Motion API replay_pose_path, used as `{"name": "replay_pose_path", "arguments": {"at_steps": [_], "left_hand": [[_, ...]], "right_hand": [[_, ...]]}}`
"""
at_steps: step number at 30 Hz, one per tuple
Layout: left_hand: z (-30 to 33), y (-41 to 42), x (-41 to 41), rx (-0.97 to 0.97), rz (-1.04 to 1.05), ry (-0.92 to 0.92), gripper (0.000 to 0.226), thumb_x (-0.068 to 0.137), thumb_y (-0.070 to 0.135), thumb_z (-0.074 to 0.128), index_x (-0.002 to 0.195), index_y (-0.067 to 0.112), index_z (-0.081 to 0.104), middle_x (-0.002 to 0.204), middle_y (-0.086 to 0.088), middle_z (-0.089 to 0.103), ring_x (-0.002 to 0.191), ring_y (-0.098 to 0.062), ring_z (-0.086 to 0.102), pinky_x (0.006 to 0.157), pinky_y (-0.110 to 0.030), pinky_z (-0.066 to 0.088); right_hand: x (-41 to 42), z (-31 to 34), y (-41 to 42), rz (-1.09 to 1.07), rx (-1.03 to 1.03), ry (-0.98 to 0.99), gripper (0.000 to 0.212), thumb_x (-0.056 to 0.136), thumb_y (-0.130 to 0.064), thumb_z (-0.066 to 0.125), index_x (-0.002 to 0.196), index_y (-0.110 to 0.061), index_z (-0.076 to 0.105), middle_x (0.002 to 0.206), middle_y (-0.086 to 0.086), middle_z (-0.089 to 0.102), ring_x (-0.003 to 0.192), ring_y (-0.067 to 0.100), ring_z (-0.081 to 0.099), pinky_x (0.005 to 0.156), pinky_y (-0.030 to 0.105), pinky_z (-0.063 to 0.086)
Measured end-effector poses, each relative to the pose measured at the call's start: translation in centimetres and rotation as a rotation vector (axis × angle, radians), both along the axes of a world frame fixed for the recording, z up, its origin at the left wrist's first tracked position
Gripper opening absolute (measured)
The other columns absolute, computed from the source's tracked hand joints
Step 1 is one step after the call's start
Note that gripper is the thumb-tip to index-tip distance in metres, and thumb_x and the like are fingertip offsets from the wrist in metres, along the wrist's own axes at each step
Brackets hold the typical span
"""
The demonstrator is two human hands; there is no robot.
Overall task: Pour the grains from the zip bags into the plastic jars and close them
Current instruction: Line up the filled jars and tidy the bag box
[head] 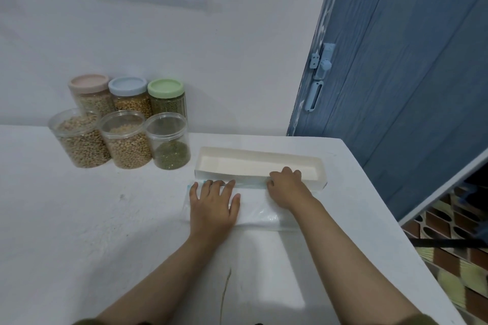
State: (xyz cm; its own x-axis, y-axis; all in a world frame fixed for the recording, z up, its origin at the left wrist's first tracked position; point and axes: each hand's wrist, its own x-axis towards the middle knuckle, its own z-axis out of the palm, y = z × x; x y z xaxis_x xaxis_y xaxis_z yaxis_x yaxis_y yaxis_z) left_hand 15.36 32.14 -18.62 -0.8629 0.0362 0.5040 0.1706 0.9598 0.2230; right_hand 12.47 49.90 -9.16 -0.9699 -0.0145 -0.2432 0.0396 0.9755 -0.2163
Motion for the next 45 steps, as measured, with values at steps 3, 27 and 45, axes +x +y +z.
{"name": "replay_pose_path", "arguments": {"at_steps": [3,27,45], "left_hand": [[0.2,0.0,0.0,0.018,-0.007,-0.007,0.045,0.094,0.042,0.039,0.117,0.02,0.07,0.108,-0.004,0.07,0.104,-0.026,0.062,0.104,-0.052,0.032],[2.3,0.0,1.2,0.15,0.302,-0.341,0.063,0.097,0.059,0.033,0.147,0.022,0.043,0.157,-0.02,0.027,0.143,-0.046,0.021,0.113,-0.061,0.014],[3.6,-1.7,4.2,0.729,0.162,-0.22,0.072,0.081,0.049,0.074,0.139,0.022,0.042,0.128,-0.007,0.054,0.119,-0.026,0.052,0.098,-0.035,0.04]], "right_hand": [[-0.3,-0.3,-0.5,0.037,-0.073,0.061,0.038,0.106,-0.031,0.032,0.128,-0.007,0.051,0.128,0.014,0.046,0.129,0.034,0.033,0.095,0.041,0.04],[6.3,-3.0,3.2,-0.347,-0.019,0.047,0.064,0.094,-0.072,0.021,0.153,-0.049,0.009,0.156,0.015,0.02,0.138,0.037,0.024,0.111,0.049,0.022],[7.0,-3.2,3.7,-0.4,-0.66,0.096,0.062,0.086,-0.057,0.064,0.141,-0.041,0.041,0.138,-0.003,0.052,0.134,0.03,0.037,0.11,0.041,0.036]]}}
